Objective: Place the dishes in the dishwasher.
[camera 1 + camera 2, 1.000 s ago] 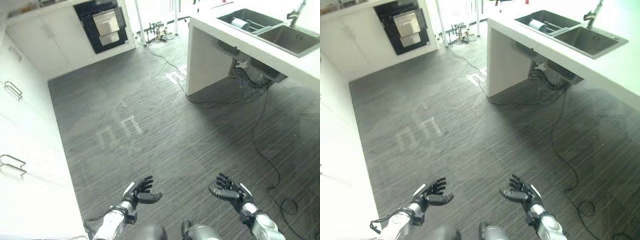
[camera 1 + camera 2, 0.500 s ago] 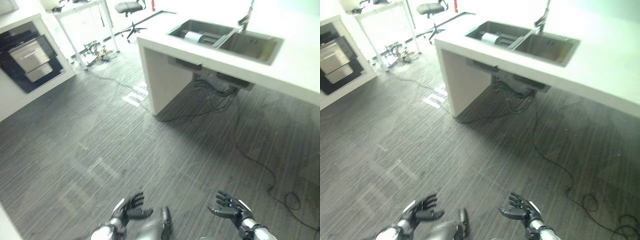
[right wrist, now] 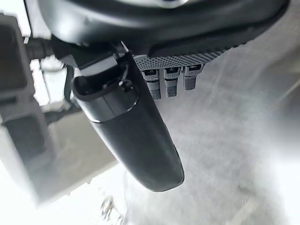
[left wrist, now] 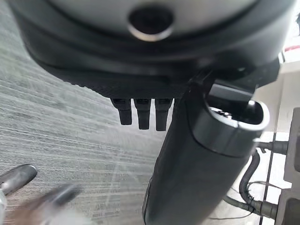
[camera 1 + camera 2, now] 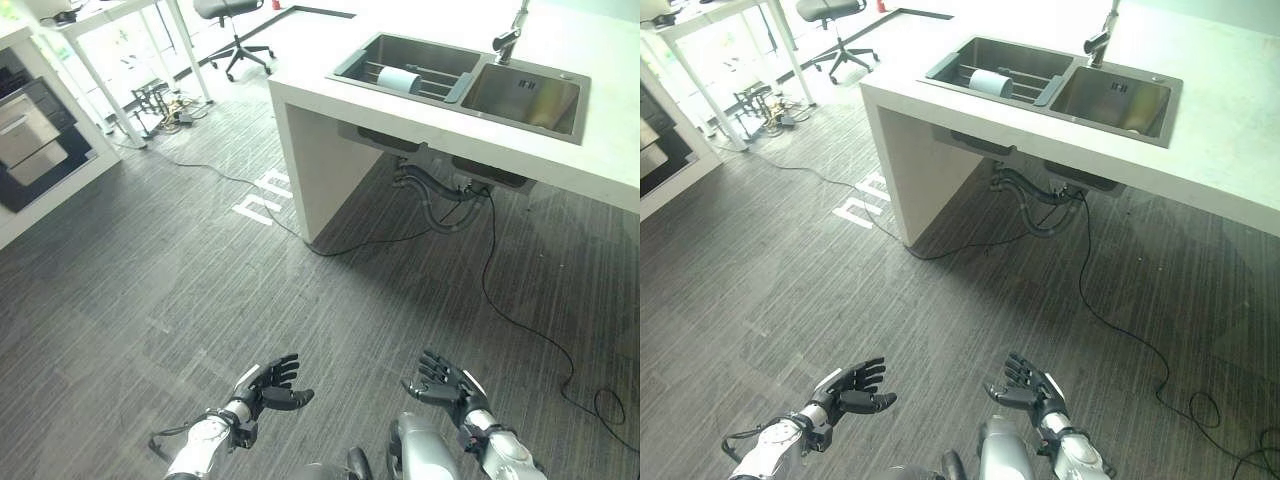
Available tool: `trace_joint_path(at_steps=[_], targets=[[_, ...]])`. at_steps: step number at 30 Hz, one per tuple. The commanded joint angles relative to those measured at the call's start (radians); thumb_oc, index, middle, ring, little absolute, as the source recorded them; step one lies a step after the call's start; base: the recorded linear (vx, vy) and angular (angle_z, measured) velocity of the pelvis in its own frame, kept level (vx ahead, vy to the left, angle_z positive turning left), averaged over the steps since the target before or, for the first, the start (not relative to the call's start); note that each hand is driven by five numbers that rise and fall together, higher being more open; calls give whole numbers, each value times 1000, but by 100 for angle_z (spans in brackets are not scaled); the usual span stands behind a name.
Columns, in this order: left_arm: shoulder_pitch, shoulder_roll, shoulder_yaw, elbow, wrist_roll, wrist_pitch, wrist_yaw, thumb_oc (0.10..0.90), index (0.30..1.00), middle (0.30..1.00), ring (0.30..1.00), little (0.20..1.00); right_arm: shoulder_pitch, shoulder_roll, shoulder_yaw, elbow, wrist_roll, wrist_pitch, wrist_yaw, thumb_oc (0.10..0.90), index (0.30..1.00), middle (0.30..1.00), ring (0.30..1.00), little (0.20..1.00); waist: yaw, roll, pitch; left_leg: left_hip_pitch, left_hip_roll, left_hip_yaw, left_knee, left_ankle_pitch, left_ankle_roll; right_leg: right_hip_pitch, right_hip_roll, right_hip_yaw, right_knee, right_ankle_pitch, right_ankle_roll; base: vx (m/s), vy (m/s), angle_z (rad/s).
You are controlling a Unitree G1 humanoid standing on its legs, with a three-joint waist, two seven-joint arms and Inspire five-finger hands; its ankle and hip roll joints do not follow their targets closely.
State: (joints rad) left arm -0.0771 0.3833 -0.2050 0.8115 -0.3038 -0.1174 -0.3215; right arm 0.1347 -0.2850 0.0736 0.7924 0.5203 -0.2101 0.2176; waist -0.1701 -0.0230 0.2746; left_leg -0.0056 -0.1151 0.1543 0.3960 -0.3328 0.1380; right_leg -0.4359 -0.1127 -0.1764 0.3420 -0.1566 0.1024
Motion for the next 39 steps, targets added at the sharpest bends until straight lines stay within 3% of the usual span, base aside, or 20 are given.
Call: trace_joint_path(at_steps=[1,4,6,7,9,10,11,12,14,15,16,18,20,23,26,30,33,36,39], targets=[[42,-38,0,-17,33,-99,0,800,900,900,900,900,-31,-73,-46,-19,27,-84,76,800,900,900,900,900,8,40,-26,62,23,-92,-96,-17,-80,11,-77,14,-42,119,70,431,-328,87],[61,-54,9,4,41,-118,19,800,900,900,900,900,-24,-68,-42,1,36,-86,87,800,900,900,900,900,5,26,-33,129,37,-81,-96,-58,-97,68,-65,22,-42,153,69,482,-384,-61],[75,-61,10,10,45,-122,39,800,900,900,900,900,-25,-76,-31,12,31,-92,86,800,900,900,900,900,-5,27,-50,201,59,-78,-96,-64,-120,117,-34,45,-42,172,46,480,-351,-73],[85,-66,15,11,49,-126,46,800,900,900,900,900,-26,-82,-26,15,22,-96,94,800,900,900,900,900,-7,33,-56,227,79,-63,-96,-31,-139,137,-19,41,-42,162,31,352,-274,-8],[107,-71,27,1,50,-132,49,800,900,900,900,900,-38,-108,-9,12,7,-91,117,800,900,900,900,900,16,32,-59,259,112,-36,-39,183,-202,198,-3,28,-42,111,-6,408,-337,16],[120,-72,35,-23,41,-123,40,800,900,900,900,900,-41,-128,-2,-2,0,-84,120,800,900,900,900,900,33,24,-48,145,146,-26,183,271,-224,253,7,36,-42,73,-40,382,-369,-35],[121,-69,38,-35,41,-111,32,800,900,900,900,900,-42,-135,-2,-13,-2,-77,109,800,900,900,900,900,45,9,-44,55,159,-13,291,294,-219,282,-3,34,-42,51,-57,299,-314,-47],[119,-67,41,-41,44,-105,22,800,900,900,900,900,-42,-141,-5,-20,3,-73,104,800,900,900,900,900,57,8,-38,-18,146,-20,343,277,-203,308,-7,25,-42,37,-63,221,-162,-34],[114,-69,39,-34,45,-110,12,800,900,900,900,900,-48,-146,-9,-16,7,-79,110,800,900,900,900,900,83,14,-28,-81,73,-25,265,223,-174,347,5,47,-42,12,-58,243,-65,-41],[109,-67,41,-29,49,-111,13,800,900,900,900,900,-54,-143,-11,-10,2,-79,115,800,900,900,900,900,85,9,-36,-70,59,-9,155,203,-158,346,9,56,-42,3,-51,347,-23,-87],[97,-60,32,-14,53,-115,14,800,900,900,900,900,-56,-139,-7,-4,3,-74,109,800,900,900,900,900,83,5,-44,-25,49,-3,-42,192,-140,356,22,66,-42,-10,-43,339,4,-73],[92,-60,26,-2,46,-125,13,800,900,900,900,900,-60,-136,3,10,3,-72,104,800,900,900,900,900,85,28,-49,-73,58,-69,-96,145,-152,361,63,87,-42,-26,-36,255,60,-33],[106,-63,37,-2,37,-132,10,800,900,900,900,900,-59,-130,11,32,-14,-79,105,800,900,900,900,900,104,52,-56,-177,91,-128,-96,182,-186,381,99,113,-42,-63,-29,305,109,-44],[120,-62,58,-7,54,-128,-3,800,900,900,900,900,-56,-130,13,44,-22,-87,100,800,900,900,900,900,124,65,-57,-254,121,-140,-96,226,-196,412,106,125,-42,-94,-27,275,115,-38],[134,-52,73,-2,49,-141,-28,800,900,900,900,900,-56,-132,11,53,-40,-98,89,800,900,900,900,900,128,72,-60,-253,122,-155,-96,216,-179,435,103,141,-42,-107,-27,340,217,-67],[111,-31,66,41,40,-162,-8,800,900,900,900,900,-61,-118,-18,104,32,-64,80,800,900,900,900,900,112,71,-83,-181,96,-166,-96,156,-147,423,74,130,-42,-79,-12,326,230,-50],[95,-15,61,70,42,-169,5,800,900,900,900,900,-71,-106,-30,176,-90,-88,61,800,900,900,900,900,106,80,-94,-145,79,-164,-96,122,-118,410,56,122,-42,-53,-1,199,221,-28],[84,-6,50,93,64,-161,25,800,900,900,900,900,-92,-97,-33,249,-97,-78,32,800,900,900,900,900,99,96,-91,-116,65,-150,-96,84,-66,408,53,94,-34,69,25,157,280,-42],[77,-9,44,123,84,-147,43,800,900,900,900,900,-90,-93,-44,285,-96,-75,46,800,900,900,900,900,89,94,-81,-103,45,-147,-96,67,-46,337,56,79,85,109,36,63,97,-30]])
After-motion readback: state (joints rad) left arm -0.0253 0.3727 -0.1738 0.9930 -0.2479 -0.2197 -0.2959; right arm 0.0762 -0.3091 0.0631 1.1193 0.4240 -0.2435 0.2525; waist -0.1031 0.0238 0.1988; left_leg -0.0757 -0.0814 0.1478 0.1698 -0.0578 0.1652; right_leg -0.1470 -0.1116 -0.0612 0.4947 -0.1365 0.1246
